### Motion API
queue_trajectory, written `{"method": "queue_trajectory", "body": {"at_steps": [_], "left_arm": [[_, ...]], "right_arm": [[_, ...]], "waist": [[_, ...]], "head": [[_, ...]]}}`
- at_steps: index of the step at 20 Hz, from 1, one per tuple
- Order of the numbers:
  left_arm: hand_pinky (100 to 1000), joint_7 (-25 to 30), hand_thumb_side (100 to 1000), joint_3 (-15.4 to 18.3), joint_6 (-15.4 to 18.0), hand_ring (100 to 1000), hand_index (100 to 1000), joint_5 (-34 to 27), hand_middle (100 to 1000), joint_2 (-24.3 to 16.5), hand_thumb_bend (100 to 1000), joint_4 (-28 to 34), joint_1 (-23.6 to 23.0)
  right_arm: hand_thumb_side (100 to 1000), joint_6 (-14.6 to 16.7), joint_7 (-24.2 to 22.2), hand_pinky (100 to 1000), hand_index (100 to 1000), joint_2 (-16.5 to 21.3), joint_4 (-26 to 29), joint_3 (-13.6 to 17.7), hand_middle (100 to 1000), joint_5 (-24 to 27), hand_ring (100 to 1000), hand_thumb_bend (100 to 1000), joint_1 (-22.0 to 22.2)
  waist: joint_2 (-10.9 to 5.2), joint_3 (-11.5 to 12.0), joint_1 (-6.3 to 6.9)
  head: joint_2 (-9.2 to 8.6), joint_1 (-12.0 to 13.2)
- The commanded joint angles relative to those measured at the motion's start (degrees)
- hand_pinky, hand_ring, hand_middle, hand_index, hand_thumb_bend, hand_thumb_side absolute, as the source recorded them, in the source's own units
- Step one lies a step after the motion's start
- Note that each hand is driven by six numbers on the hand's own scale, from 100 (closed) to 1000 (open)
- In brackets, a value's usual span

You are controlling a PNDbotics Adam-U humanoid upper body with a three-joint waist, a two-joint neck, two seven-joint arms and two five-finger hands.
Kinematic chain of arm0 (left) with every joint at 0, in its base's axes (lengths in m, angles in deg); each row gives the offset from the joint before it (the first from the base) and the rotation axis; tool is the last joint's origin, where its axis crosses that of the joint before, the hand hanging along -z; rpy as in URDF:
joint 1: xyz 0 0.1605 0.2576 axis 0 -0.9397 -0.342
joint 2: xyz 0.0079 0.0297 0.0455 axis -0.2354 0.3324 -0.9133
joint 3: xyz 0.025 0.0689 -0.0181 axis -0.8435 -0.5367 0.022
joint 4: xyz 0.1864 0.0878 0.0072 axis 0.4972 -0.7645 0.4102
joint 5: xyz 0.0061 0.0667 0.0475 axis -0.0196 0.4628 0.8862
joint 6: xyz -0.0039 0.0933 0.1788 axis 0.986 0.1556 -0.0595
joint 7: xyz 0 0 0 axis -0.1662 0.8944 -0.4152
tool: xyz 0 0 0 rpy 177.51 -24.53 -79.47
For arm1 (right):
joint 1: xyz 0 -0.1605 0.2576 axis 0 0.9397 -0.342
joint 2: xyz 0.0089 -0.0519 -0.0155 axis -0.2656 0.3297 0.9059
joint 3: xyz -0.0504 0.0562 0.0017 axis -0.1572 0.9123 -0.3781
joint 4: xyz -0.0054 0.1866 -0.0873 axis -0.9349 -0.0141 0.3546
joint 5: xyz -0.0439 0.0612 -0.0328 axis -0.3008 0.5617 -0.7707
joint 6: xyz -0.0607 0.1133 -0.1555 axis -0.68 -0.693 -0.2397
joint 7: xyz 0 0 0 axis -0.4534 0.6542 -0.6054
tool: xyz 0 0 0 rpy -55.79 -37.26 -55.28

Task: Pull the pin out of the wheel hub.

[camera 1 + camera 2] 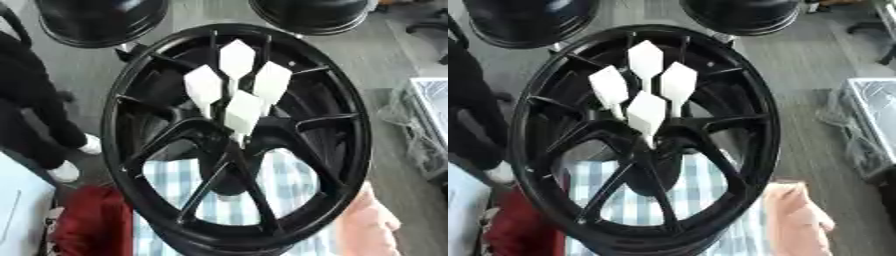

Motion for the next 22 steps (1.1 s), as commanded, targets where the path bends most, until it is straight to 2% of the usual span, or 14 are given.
{"method": "queue_trajectory", "body": {"at_steps": [1,9,15,22], "left_arm": [[758,0.26,672,0.08,0.08,795,785,0.38,817,-2.58,254,0.96,0.42],[759,0.31,670,0.04,0.09,795,785,0.5,817,-3.25,253,1.14,0.82],[760,0.49,671,-0.11,-0.01,796,784,0.59,817,-3.67,251,1.28,1.28],[760,0.7,671,-0.27,-0.12,796,784,0.63,818,-3.78,251,1.28,1.52]], "right_arm": [[364,3.29,-5.99,808,828,2.99,-0.88,-1.64,748,-1.68,789,526,-3.49],[374,10.18,-18.34,831,831,1.66,-3.29,-7.57,762,-7.37,809,559,-10.95],[347,14.67,-19.38,853,837,0.21,-3.36,-12.56,781,-10.28,832,585,-14.15],[281,21.78,-19.39,866,841,-2.63,-5.66,-17.37,790,-15.72,849,602,-16.83]], "waist": [[-1.11,0.06,-0.15],[-0.42,0.29,-0.51],[0.41,0.55,-0.88],[0.63,0.6,-1.04]], "head": [[-0.03,-0.29],[-0.82,-0.78],[-1.44,-1.37],[-1.17,-1.85]]}}
